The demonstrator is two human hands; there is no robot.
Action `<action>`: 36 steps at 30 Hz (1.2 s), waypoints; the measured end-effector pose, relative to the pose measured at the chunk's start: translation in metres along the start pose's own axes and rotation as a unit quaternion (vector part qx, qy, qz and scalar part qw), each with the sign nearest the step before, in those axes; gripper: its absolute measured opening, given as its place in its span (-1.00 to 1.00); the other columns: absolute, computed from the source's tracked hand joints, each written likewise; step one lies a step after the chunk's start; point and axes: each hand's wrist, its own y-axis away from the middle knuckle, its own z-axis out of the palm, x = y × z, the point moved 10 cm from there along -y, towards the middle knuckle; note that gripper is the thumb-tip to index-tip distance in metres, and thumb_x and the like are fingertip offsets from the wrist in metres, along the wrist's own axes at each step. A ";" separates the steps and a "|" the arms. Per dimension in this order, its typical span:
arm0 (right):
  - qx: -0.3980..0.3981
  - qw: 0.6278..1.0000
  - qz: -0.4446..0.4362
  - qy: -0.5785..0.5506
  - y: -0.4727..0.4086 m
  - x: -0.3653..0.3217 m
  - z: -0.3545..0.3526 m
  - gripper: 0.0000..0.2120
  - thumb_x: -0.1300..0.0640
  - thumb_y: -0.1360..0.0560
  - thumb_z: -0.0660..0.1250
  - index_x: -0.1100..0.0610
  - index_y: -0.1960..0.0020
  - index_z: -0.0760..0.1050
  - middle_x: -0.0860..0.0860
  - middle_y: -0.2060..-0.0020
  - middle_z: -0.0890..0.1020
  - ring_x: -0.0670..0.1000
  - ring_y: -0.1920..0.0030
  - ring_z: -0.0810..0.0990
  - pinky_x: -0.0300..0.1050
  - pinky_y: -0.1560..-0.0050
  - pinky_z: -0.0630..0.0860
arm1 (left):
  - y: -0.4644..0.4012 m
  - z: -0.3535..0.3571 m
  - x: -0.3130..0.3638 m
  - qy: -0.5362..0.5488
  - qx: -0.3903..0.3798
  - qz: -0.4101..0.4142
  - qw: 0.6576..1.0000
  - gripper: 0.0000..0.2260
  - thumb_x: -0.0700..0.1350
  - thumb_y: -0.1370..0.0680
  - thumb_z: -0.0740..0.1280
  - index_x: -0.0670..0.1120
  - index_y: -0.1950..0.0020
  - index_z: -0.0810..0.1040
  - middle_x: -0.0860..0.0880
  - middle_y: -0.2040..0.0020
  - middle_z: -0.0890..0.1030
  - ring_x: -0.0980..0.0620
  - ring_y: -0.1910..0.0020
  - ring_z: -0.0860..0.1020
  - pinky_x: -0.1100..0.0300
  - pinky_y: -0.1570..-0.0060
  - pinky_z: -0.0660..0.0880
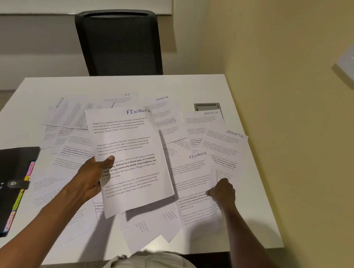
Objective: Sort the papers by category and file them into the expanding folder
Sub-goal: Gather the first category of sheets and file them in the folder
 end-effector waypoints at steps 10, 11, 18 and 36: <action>0.004 0.985 0.020 -0.172 0.008 0.004 -0.008 -0.73 0.10 -0.32 0.31 0.24 0.05 0.46 0.07 0.10 0.61 0.13 -0.01 0.63 -0.15 0.12 0.49 | 0.001 0.005 0.003 -0.009 -0.007 0.005 1.000 -0.90 -0.24 -0.60 0.31 -0.09 -0.06 0.58 -0.02 0.20 0.72 -0.09 0.14 0.65 0.02 0.21 0.63; 0.000 0.979 0.025 -0.204 0.010 0.002 -0.011 -0.67 0.11 -0.30 0.33 0.22 -0.01 0.44 0.05 0.10 0.57 0.13 -0.02 0.62 -0.15 0.10 0.49 | 0.001 0.006 0.003 -0.010 -0.008 0.004 1.000 -0.90 -0.24 -0.60 0.31 -0.09 -0.06 0.58 -0.02 0.20 0.72 -0.09 0.15 0.66 0.03 0.22 0.63; 0.033 0.974 -0.046 -0.220 0.036 -0.032 -0.070 -0.42 0.11 -0.37 0.46 0.22 -0.35 0.43 0.12 -0.24 0.57 0.15 -0.24 0.55 0.01 -0.20 0.53 | 0.004 0.007 0.010 -0.034 0.008 0.042 0.999 -0.88 -0.23 -0.60 0.32 -0.13 -0.13 0.55 -0.10 0.03 0.66 -0.10 0.12 0.63 0.06 0.20 0.60; -0.251 0.742 -0.314 -0.536 0.183 -0.217 -0.171 -0.60 0.20 -0.36 0.49 0.23 -0.18 0.58 0.19 -0.07 0.68 0.18 -0.05 0.68 0.05 -0.11 0.60 | 0.020 0.029 0.009 0.045 -0.067 -0.005 0.997 -0.75 -0.32 -0.60 0.29 -0.24 -0.28 0.53 -0.20 -0.05 0.70 -0.16 0.02 0.69 -0.05 0.14 0.65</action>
